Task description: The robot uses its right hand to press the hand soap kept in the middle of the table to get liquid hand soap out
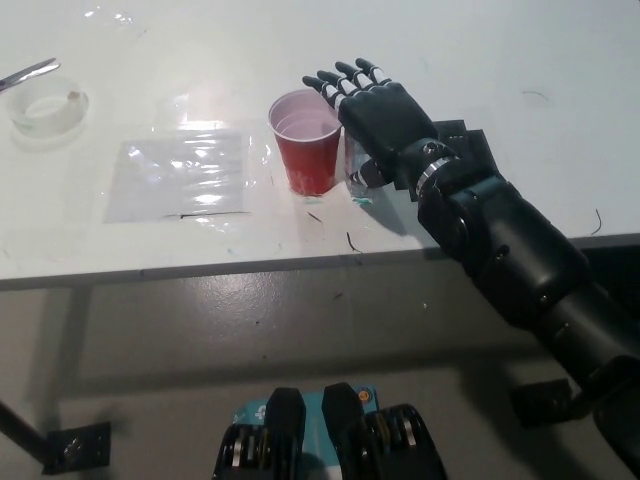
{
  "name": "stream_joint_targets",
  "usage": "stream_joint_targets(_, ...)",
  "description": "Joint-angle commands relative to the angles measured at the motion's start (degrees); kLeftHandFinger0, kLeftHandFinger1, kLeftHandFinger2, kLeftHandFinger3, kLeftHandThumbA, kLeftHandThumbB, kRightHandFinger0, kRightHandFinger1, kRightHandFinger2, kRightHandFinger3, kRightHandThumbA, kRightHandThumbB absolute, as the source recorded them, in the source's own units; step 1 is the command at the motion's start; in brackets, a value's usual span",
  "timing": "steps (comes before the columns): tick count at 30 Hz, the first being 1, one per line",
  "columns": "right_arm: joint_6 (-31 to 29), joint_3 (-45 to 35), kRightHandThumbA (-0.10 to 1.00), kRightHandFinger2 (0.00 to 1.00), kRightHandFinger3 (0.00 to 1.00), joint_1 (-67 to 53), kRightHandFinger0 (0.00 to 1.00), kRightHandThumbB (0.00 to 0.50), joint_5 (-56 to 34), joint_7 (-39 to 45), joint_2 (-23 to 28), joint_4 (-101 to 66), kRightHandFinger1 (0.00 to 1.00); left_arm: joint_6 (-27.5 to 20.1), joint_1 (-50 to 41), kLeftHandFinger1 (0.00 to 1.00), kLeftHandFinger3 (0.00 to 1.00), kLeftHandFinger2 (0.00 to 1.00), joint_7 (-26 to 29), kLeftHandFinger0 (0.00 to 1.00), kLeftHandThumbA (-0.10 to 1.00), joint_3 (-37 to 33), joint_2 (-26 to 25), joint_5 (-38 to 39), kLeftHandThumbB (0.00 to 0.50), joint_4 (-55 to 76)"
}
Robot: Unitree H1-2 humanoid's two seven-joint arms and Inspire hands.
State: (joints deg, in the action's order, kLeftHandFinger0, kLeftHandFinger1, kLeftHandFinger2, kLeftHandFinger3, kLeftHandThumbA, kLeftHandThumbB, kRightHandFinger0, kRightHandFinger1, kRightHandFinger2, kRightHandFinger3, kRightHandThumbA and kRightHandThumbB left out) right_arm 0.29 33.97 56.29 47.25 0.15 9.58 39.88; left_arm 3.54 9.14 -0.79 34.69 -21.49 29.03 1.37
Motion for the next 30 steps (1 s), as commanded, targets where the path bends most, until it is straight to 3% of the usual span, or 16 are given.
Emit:
stream_joint_targets(1,2.28,0.9,1.0,1.0,1.0,-3.7,1.0,0.371,-1.38,7.01,-0.18,3.54,1.0,-1.19,1.63,0.47,0.86,0.66,-0.48,0.33,1.0,0.27,-2.32,0.89,0.105,1.49)
stream_joint_targets(9,1.94,-1.0,1.0,1.0,1.0,-5.42,1.0,0.335,-3.41,6.97,-1.71,3.39,1.0,-0.1,1.99,0.47,0.85,0.65,0.47,0.35,1.0,0.32,-2.25,0.59,0.112,2.26)
stream_joint_targets(16,1.72,-1.68,1.0,1.0,1.0,-6.12,1.0,0.353,-3.22,7.03,-2.37,3.82,1.0,-0.53,2.22,0.47,0.87,0.66,0.18,0.33,1.0,0.26,-2.43,0.33,0.12,2.13)
stream_joint_targets(27,1.72,-2.08,1.0,1.0,1.0,-7.18,1.0,0.345,-3.28,6.76,-2.38,3.03,1.0,0.02,2.38,0.47,0.85,0.63,-0.25,0.32,1.0,-0.04,-2.78,0.4,0.097,2.21)
stream_joint_targets(30,1.26,-1.67,1.0,1.0,1.0,-7.38,1.0,0.324,-2.57,6.29,-1.87,2.3,1.0,0.34,1.89,0.47,0.85,0.61,-0.42,0.34,1.0,0.04,-2.54,0.93,0.083,2.44)
